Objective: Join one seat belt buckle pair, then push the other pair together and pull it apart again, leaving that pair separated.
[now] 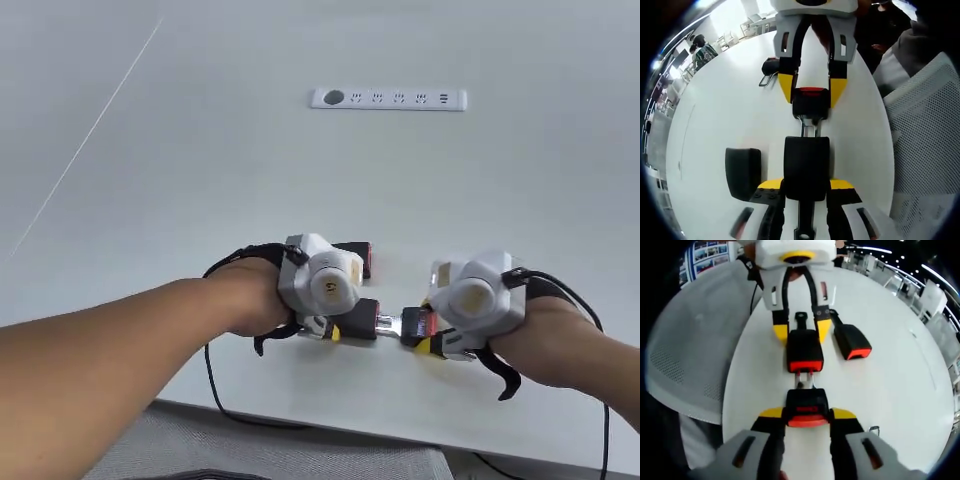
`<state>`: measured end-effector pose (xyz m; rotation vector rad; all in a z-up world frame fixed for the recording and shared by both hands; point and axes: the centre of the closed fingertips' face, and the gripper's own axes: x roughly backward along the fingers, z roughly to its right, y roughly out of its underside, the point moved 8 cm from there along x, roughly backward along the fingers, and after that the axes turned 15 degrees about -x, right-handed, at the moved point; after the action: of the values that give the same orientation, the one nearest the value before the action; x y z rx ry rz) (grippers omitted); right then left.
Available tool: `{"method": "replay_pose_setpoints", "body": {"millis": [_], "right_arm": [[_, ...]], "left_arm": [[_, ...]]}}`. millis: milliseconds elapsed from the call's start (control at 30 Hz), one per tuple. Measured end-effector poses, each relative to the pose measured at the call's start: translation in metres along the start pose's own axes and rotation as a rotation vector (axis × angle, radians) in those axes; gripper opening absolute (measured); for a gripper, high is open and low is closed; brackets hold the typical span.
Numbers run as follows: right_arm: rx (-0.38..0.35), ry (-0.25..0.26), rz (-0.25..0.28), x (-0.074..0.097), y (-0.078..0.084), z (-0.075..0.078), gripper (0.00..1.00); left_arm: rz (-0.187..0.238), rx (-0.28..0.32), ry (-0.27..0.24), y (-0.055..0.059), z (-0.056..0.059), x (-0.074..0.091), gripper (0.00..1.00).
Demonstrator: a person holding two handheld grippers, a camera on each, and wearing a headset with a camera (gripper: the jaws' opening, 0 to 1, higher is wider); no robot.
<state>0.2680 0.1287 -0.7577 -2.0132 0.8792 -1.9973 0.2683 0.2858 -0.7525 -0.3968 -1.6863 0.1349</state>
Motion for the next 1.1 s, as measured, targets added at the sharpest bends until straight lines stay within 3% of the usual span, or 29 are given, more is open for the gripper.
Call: {"method": "replay_pose_setpoints", "body": {"millis": [133, 433, 567, 1100], "right_arm": [[-0.016, -0.01, 0.01, -0.003, -0.005, 0.001, 0.33], [-0.002, 0.0, -0.026, -0.006, -0.009, 0.001, 0.32], [0.005, 0.0, -0.032, -0.006, -0.011, 0.002, 0.31], [0.008, -0.001, 0.004, -0.009, -0.017, -0.001, 0.31]], "left_arm": [[0.004, 0.007, -0.001, 0.001, 0.0, 0.0, 0.32], [0.018, -0.002, 0.013, 0.002, -0.002, 0.0, 0.32], [0.004, 0.006, 0.014, 0.0, -0.001, -0.001, 0.32], [0.005, 0.019, 0.007, 0.002, 0.0, 0.0, 0.31]]}}
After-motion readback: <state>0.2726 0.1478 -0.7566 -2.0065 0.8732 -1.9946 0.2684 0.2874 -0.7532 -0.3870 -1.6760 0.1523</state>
